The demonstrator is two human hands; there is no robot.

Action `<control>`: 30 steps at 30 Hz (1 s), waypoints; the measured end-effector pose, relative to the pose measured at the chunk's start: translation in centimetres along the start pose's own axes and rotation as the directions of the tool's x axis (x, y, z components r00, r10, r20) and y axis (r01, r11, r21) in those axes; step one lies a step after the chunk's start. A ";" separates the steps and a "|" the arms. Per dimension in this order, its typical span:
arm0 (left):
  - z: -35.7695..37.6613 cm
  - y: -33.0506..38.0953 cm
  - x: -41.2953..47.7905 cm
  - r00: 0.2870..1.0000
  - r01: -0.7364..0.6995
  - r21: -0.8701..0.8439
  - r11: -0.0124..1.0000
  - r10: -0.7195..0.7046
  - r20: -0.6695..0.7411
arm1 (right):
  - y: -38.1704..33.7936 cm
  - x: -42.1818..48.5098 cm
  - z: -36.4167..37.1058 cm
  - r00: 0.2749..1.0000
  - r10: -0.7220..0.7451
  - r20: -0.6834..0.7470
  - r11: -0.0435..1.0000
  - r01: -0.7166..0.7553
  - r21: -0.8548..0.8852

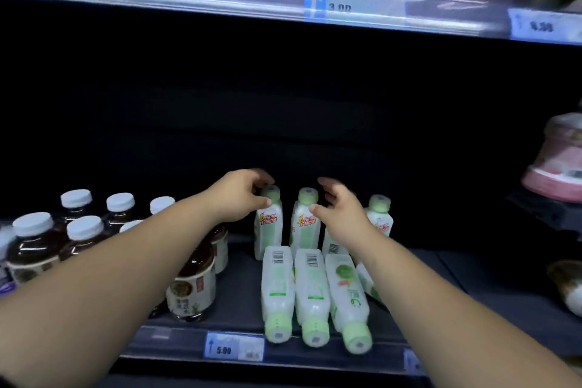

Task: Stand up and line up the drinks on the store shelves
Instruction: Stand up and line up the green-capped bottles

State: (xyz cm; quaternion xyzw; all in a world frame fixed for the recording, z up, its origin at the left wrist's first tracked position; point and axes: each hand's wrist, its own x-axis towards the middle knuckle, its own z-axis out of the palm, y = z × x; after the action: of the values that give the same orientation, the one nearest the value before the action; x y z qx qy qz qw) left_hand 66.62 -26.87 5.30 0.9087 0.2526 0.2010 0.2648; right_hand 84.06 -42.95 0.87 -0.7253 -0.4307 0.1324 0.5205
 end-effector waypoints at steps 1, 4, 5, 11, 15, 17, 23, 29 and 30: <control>0.1 0.0 0.4 1.000 0.002 0.019 1.000 -0.003 0.010 | 0.0 0.1 0.1 1.000 0.011 0.003 1.000 -0.011 0.004; 0.1 0.0 1.4 0.998 -0.033 0.109 0.994 0.027 0.052 | -0.9 0.2 0.5 0.999 0.027 0.024 0.999 -0.026 -0.025; -0.1 -0.2 1.8 0.997 -0.047 0.133 0.990 0.038 0.073 | -1.2 0.2 0.6 0.999 0.029 0.031 0.998 -0.028 -0.052; -0.8 -1.7 3.6 0.947 -0.131 0.220 0.967 0.056 0.318 | -1.8 1.3 2.7 0.995 0.097 0.027 0.979 -0.090 -0.185; -1.0 -2.2 4.2 0.940 -0.164 0.222 0.961 0.084 0.330 | -1.8 1.7 3.8 0.995 0.102 0.012 0.970 -0.097 -0.221; -0.9 -2.2 4.2 0.943 -0.172 0.216 0.961 0.097 0.318 | -1.8 1.9 4.0 0.995 0.100 0.013 0.968 -0.095 -0.231; -0.4 -2.0 4.6 0.969 -0.109 0.315 0.943 0.030 0.246 | -1.4 2.6 3.8 0.993 0.113 0.029 0.977 -0.105 -0.185; -0.7 -2.3 4.3 0.963 -0.091 0.183 0.979 0.039 0.268 | -1.2 3.2 3.5 0.994 0.094 0.047 0.971 -0.081 -0.225; -0.9 -2.2 4.2 0.961 -0.094 0.204 0.974 0.035 0.273 | -1.1 3.2 3.3 0.994 0.092 0.060 0.970 -0.076 -0.231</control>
State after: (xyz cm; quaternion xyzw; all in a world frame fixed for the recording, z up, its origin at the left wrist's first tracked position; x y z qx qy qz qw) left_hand 68.79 -22.58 5.69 0.9586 0.2047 0.0563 0.1899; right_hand 83.28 -38.25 1.28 -0.7928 -0.4301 0.1293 0.4120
